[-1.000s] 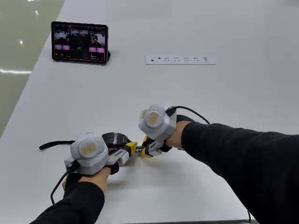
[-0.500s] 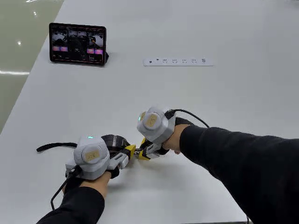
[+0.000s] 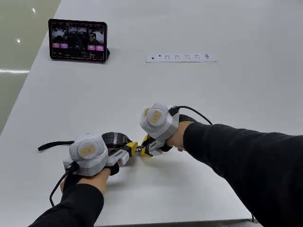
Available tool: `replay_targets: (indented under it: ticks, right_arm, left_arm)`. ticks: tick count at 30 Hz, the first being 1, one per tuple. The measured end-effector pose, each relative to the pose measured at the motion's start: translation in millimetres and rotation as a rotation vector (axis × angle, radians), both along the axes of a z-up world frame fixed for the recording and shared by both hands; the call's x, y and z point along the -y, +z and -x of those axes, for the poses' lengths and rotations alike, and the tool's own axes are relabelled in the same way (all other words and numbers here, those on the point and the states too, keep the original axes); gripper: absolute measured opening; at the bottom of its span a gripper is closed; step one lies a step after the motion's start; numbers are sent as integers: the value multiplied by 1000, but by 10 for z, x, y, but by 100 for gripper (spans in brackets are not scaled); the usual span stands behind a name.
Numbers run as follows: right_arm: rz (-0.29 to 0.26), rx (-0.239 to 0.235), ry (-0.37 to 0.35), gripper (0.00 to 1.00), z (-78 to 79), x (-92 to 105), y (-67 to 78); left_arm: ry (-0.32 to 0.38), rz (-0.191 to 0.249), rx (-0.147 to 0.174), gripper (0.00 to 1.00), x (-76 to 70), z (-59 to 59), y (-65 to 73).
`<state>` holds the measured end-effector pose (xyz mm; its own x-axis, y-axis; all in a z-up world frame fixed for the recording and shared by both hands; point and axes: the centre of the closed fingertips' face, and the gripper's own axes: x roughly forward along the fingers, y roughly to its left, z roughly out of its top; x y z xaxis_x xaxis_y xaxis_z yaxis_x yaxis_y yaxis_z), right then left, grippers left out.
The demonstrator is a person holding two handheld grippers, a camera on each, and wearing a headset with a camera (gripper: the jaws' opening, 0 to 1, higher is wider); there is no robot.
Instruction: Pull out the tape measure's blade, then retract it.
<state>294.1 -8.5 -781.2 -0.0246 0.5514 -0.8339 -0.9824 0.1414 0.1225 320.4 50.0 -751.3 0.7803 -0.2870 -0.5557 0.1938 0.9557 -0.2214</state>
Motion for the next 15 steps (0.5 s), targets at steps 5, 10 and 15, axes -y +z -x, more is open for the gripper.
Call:
replay_targets:
  ticks: [5, 10, 15]
  right_arm:
    - [-3, 3, 8, 10, 9, -62, -7]
    - [-9, 3, 8, 10, 7, -78, -5]
    - [-13, 6, 10, 11, 10, -109, -3]
  left_arm:
    - [-3, 2, -3, 62, -3, 4, -2]
    - [-5, 5, -5, 62, -2, 5, -2]
    - [-6, 7, -8, 62, -3, 6, -4]
